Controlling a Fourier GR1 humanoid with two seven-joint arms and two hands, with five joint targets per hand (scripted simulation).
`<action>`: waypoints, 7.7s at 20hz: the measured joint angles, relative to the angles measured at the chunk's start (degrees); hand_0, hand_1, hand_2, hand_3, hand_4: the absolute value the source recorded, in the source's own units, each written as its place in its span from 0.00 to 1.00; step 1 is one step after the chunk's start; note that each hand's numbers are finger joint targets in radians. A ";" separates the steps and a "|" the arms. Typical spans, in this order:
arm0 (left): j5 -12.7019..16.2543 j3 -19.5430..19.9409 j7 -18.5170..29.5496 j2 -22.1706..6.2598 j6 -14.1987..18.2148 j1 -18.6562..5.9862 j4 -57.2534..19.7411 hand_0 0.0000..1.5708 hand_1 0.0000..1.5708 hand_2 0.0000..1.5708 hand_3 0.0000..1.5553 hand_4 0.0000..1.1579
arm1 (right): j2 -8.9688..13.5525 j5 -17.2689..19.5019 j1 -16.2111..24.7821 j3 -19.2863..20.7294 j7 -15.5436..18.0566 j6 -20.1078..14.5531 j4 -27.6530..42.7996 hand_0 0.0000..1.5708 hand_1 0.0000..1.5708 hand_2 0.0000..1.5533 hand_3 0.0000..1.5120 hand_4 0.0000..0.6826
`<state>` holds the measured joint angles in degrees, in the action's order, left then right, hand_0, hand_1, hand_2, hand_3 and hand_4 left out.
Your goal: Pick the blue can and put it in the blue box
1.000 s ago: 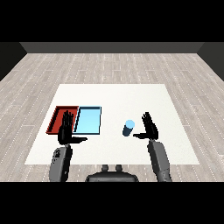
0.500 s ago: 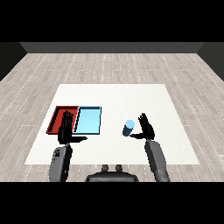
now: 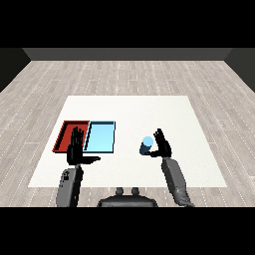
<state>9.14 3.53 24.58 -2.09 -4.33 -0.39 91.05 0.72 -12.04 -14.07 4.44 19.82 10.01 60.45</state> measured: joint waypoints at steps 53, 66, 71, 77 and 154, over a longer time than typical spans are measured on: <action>-1.70 -1.14 1.79 0.35 -1.17 1.58 -1.31 0.00 0.00 0.00 0.00 0.00 | 0.48 2.33 -9.86 -8.87 -0.53 -14.62 -6.26 0.94 0.94 0.93 0.93 0.95; -2.65 -8.15 -2.68 1.87 1.45 -3.45 -6.71 0.00 0.00 0.00 0.00 0.00 | 0.44 4.76 -9.45 -10.49 -2.42 -13.67 7.47 0.91 0.91 0.93 0.94 0.96; -2.20 -9.83 -4.16 1.95 2.82 -5.29 -7.83 0.00 0.00 0.00 0.00 0.00 | -0.34 5.00 -10.31 -12.23 -3.02 -14.93 9.48 0.91 0.91 0.92 0.93 0.96; -1.48 -14.68 -4.11 2.05 6.63 -8.42 -11.37 0.00 0.00 0.00 0.00 0.00 | -0.62 3.34 -12.20 -16.04 -1.36 -18.81 7.31 0.91 0.91 0.92 0.93 0.97; 8.62 -32.19 -0.43 0.82 31.33 -24.84 -32.09 1.00 1.00 0.97 0.93 0.95 | 0.26 -9.96 -19.37 -37.77 -1.49 -29.33 8.65 0.34 0.34 0.35 0.00 0.00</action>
<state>17.77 -28.66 24.15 -1.27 27.00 -25.23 58.96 0.97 -22.00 -33.43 -33.32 18.33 -19.31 69.10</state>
